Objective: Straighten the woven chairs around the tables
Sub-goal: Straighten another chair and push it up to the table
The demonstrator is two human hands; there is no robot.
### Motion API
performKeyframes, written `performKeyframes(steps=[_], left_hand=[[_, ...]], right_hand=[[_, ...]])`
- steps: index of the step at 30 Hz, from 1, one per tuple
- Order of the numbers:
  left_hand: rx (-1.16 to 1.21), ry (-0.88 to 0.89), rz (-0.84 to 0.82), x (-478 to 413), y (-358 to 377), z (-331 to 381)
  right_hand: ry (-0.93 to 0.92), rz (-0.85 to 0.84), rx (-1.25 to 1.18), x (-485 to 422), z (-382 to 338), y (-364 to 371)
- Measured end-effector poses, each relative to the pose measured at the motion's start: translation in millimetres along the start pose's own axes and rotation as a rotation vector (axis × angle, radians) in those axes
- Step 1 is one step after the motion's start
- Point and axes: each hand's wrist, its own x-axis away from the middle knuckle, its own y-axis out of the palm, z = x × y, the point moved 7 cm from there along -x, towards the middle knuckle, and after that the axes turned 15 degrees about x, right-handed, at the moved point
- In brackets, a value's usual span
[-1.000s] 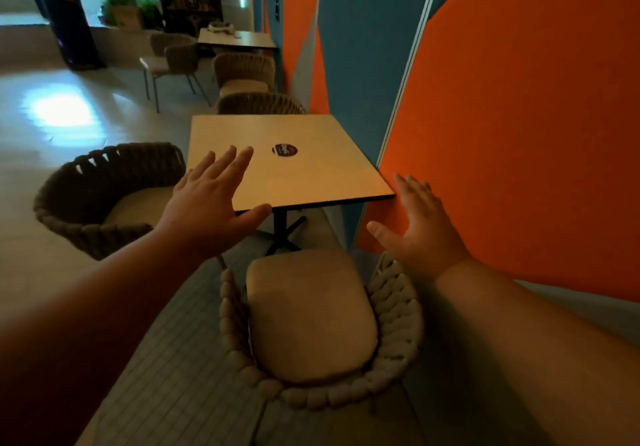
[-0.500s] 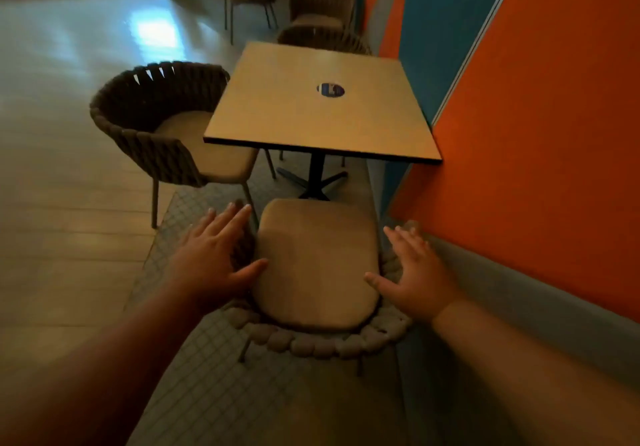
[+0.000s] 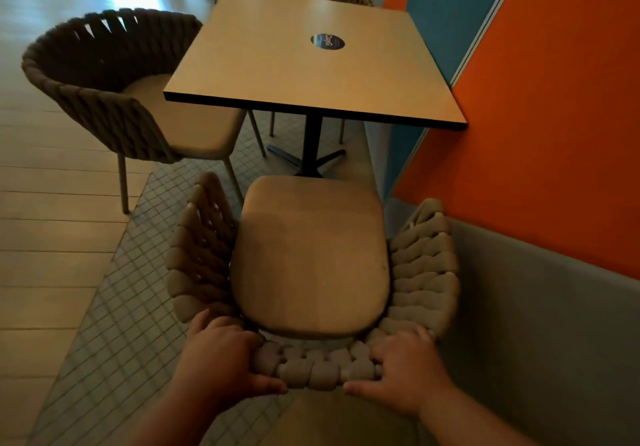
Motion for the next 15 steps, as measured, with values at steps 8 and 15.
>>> performKeyframes(steps=[8, 15], left_hand=[[-0.088, 0.14, -0.015, -24, 0, 3], [-0.147, 0.16, 0.022, -60, -17, 10]], right_hand=[[-0.021, 0.094, 0.092, -19, 5, -7], [-0.012, 0.141, 0.122, -47, 22, -22]])
